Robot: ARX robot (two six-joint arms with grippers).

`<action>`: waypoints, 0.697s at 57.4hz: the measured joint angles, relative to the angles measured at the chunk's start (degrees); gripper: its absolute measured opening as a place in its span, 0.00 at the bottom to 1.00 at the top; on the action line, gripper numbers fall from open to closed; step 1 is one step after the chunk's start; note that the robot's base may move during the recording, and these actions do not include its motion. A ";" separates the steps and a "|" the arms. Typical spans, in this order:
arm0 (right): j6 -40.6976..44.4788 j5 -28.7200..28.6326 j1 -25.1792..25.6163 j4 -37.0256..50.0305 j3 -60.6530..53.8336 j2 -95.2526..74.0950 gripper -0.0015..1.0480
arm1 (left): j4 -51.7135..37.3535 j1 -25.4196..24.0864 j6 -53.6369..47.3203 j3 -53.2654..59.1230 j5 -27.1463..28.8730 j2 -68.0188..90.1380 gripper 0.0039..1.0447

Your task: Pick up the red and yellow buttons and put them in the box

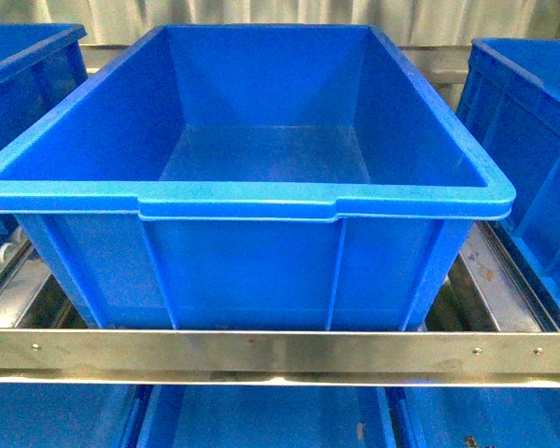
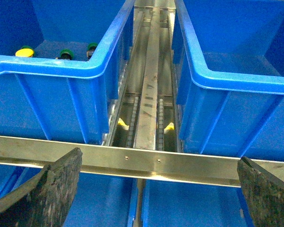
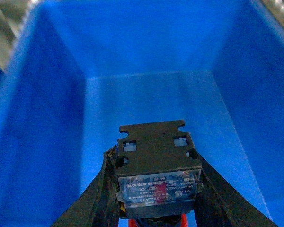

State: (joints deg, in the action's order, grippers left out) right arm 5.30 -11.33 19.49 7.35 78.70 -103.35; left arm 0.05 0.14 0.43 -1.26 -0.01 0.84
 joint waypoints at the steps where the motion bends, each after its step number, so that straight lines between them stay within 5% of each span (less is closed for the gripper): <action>1: 0.24 0.04 0.13 -0.33 0.46 -0.61 0.31 | 0.00 0.00 0.00 0.00 0.00 0.00 0.93; 9: 3.76 -0.28 1.31 -4.22 5.07 -7.21 0.31 | 0.00 0.00 0.00 0.00 0.00 0.00 0.93; 35: 2.08 -4.63 2.14 -1.14 7.10 -8.39 0.95 | 0.00 0.00 0.00 0.00 0.00 0.00 0.93; 40: 0.52 -7.28 2.14 -1.16 5.16 -4.55 0.94 | 0.00 0.00 0.00 0.00 0.00 0.00 0.93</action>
State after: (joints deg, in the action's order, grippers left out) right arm 5.82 -18.61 21.63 6.20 83.85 -107.90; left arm 0.05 0.14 0.43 -1.26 -0.01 0.84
